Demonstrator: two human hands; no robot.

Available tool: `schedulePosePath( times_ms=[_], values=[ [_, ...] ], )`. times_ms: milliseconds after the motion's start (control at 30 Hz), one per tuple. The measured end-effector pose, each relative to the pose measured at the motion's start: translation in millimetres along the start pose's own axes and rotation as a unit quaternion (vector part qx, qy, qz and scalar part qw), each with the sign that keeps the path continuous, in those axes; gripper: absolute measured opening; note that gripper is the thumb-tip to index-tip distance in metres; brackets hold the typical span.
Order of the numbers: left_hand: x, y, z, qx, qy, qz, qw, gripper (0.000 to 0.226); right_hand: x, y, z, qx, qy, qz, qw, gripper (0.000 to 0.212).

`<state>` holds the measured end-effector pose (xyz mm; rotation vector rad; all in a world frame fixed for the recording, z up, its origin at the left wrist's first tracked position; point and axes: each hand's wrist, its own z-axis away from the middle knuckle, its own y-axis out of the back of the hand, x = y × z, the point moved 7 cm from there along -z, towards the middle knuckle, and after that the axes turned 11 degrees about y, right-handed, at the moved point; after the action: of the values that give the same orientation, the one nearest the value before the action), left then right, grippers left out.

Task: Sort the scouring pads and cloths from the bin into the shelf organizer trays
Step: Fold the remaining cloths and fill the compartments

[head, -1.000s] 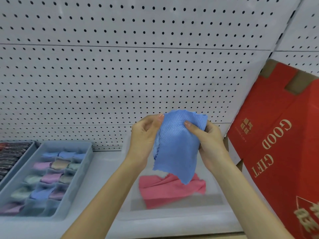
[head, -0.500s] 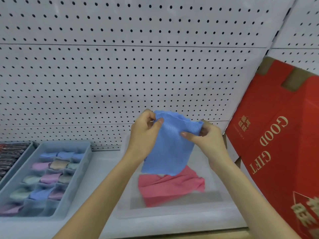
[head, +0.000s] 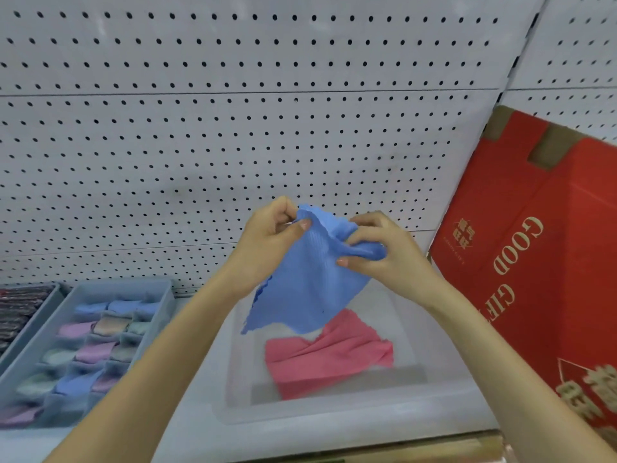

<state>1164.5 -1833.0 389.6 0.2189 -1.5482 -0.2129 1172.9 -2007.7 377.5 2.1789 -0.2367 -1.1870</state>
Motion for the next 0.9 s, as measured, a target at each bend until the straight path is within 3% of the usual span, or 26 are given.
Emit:
schedulePosePath(
  times_ms=[33,100,167,300,500,633,767,900],
  values=[
    [0.7,3.0,0.1,-0.003,0.005,0.009,1.000,0.022,5.4,2.1,-0.1,-0.003,-0.013,0.015,1.000,0.011],
    [0.2,9.7,-0.6,-0.001,0.010,0.012,1.000,0.019,14.0,7.2,1.3,-0.012,-0.030,0.016,0.999,0.036],
    [-3.1,13.5,-0.9,0.007,0.018,0.017,1.000,0.018,14.8,14.0,2.1,-0.003,-0.039,-0.020,0.999,0.044],
    [-16.0,13.9,0.3,0.025,0.047,0.081,0.995,0.016,13.9,26.9,2.2,0.105,-0.066,-0.171,0.977,0.015],
    [-18.8,10.4,3.6,0.008,0.063,0.187,0.980,0.011,14.9,30.9,0.0,0.207,-0.085,-0.232,0.947,0.019],
    [-16.5,6.3,2.5,-0.002,0.070,0.233,0.970,0.011,10.7,38.4,-2.5,0.234,-0.085,-0.223,0.942,0.022],
    [-18.1,9.8,0.8,0.053,0.071,0.228,0.970,0.011,7.2,42.5,-4.6,0.228,-0.081,-0.223,0.944,0.028],
    [-20.9,9.8,-1.8,0.059,0.091,0.202,0.973,0.037,8.1,41.4,-3.1,0.220,-0.091,-0.234,0.943,0.033]
  ],
)
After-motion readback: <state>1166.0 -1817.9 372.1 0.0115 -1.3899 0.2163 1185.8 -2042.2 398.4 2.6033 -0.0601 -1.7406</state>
